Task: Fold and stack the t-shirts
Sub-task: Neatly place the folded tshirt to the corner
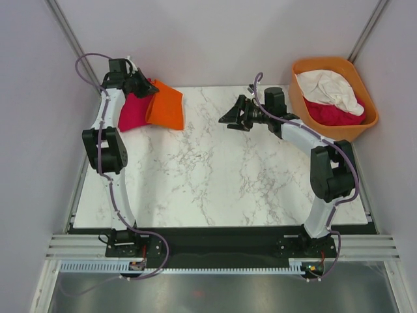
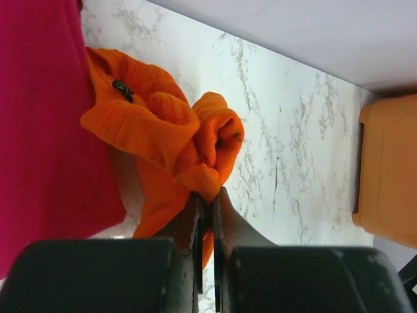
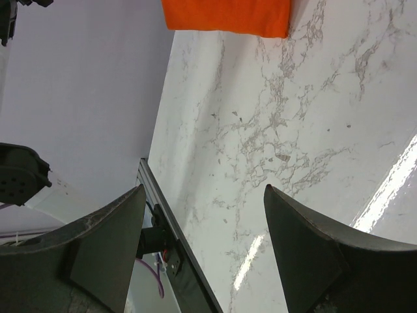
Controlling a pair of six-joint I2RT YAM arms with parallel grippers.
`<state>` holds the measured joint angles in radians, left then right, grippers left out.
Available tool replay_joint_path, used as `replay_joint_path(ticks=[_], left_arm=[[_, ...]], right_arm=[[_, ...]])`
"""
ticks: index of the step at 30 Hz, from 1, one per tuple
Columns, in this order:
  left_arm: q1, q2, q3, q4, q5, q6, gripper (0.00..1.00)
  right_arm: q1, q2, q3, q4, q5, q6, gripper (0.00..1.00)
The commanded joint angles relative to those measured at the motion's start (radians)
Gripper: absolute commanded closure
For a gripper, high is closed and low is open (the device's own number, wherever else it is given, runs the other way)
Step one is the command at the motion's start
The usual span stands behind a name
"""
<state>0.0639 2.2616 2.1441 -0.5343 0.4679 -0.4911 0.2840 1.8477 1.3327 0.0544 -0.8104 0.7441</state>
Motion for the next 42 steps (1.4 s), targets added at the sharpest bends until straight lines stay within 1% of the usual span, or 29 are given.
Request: replay_joint_path(ticks=[1, 4, 8, 13, 16, 22, 28, 31, 34, 35, 36, 38, 42], left_arm=[[0.045, 0.051, 0.133, -0.046, 0.069, 0.017, 0.98], [0.092, 0.107, 0.219, -0.061, 0.095, 0.006, 0.98], [0.151, 0.145, 0.278, -0.061, 0.121, -0.01, 0.98], [0.214, 0.193, 0.398, -0.059, 0.212, 0.017, 0.98], [0.234, 0.177, 0.402, -0.049, 0.207, 0.052, 0.98], [0.301, 0.202, 0.389, -0.049, 0.221, 0.0, 0.98], [0.324, 0.242, 0.359, -0.047, 0.204, 0.019, 0.96], [0.349, 0.269, 0.359, -0.026, 0.196, -0.015, 0.9], [0.372, 0.3, 0.361, 0.007, 0.221, -0.053, 0.71], [0.373, 0.315, 0.361, 0.013, 0.219, -0.053, 0.55], [0.373, 0.325, 0.361, 0.016, 0.213, -0.047, 0.52], [0.375, 0.34, 0.356, 0.016, 0.189, -0.044, 0.5], [0.393, 0.387, 0.358, 0.014, 0.118, -0.056, 0.5]], right_arm=[[-0.003, -0.038, -0.004, 0.055, -0.013, -0.002, 0.18], [-0.005, -0.03, -0.007, 0.068, -0.016, 0.008, 0.18], [-0.003, -0.025, -0.01, 0.074, -0.015, 0.009, 0.19], [-0.002, -0.008, -0.01, 0.096, -0.021, 0.029, 0.18], [-0.002, -0.004, -0.013, 0.104, -0.022, 0.035, 0.19], [-0.002, 0.008, -0.01, 0.119, -0.026, 0.049, 0.19], [0.0, 0.016, -0.015, 0.125, -0.026, 0.052, 0.19], [0.001, 0.018, -0.018, 0.125, -0.029, 0.052, 0.19], [0.004, 0.022, -0.018, 0.125, -0.026, 0.047, 0.19], [0.004, 0.024, -0.018, 0.125, -0.026, 0.049, 0.19], [0.006, 0.027, -0.015, 0.125, -0.026, 0.049, 0.19], [0.007, 0.035, -0.013, 0.125, -0.027, 0.049, 0.19], [0.011, 0.033, -0.02, 0.122, -0.029, 0.046, 0.19]])
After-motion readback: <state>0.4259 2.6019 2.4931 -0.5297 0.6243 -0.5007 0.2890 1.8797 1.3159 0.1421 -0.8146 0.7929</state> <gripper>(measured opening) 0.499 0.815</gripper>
